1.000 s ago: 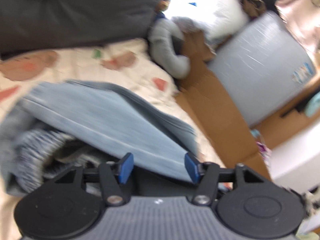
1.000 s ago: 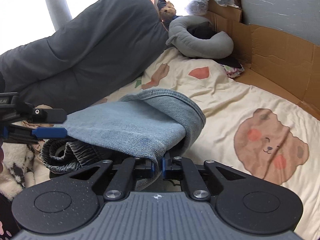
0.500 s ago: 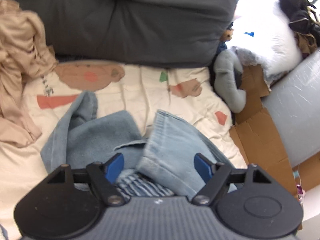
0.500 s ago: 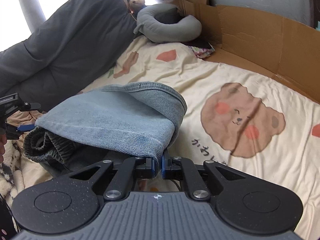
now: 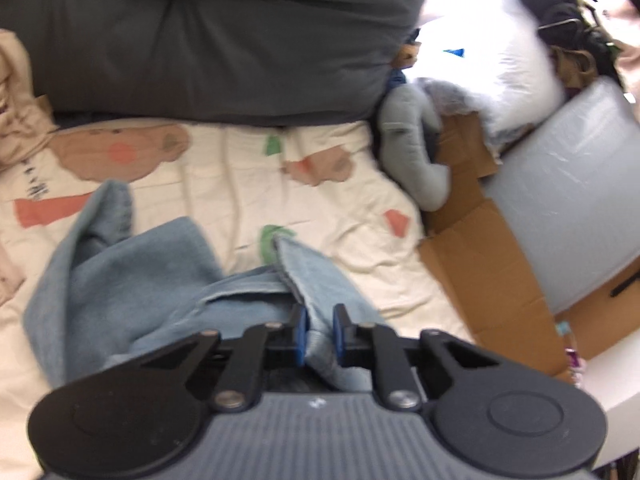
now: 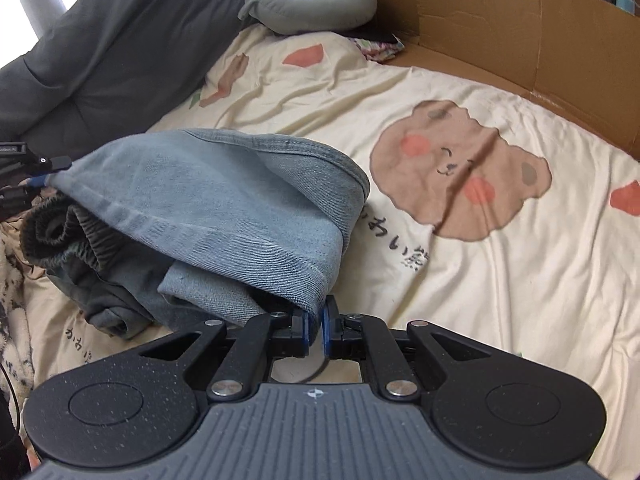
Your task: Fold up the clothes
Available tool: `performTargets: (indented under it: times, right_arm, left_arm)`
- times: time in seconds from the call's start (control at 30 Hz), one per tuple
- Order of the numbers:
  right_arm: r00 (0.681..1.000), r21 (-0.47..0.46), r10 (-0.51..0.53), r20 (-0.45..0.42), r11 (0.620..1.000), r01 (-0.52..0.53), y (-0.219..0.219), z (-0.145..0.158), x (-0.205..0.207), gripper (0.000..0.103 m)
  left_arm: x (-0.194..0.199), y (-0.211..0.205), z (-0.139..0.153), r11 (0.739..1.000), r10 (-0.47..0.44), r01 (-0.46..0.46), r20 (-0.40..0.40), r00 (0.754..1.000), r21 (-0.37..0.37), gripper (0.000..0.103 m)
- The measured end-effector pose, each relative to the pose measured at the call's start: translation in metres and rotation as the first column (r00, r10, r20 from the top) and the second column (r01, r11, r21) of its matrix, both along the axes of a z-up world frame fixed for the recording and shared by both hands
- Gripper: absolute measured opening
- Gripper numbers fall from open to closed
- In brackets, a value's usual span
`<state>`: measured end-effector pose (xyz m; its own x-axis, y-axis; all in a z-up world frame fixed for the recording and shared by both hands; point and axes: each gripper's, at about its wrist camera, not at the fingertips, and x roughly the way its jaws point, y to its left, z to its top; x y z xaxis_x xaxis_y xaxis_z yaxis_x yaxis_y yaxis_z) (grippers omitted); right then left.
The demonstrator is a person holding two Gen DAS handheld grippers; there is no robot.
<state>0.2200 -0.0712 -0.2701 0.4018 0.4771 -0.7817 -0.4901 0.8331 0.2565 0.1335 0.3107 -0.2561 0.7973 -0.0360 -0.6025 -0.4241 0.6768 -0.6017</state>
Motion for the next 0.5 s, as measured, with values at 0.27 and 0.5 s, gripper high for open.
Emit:
performTargets:
  times: [0.27, 0.5]
  right_arm:
    - [0.999, 0.014, -0.017, -0.028, 1.000, 0.018, -0.017, 0.003, -0.006, 0.010]
    - [0.998, 0.035, -0.062, -0.018, 0.997, 0.063, -0.042, 0.017, -0.006, 0.038]
  left_arm:
    - [0.017, -0.040, 0.016, 0.988, -0.144, 0.148, 0.082, 0.986, -0.045, 0.008]
    - [0.033, -0.097, 0.008, 0.940, -0.289, 0.308, 0.139, 0.947, -0.146, 0.008]
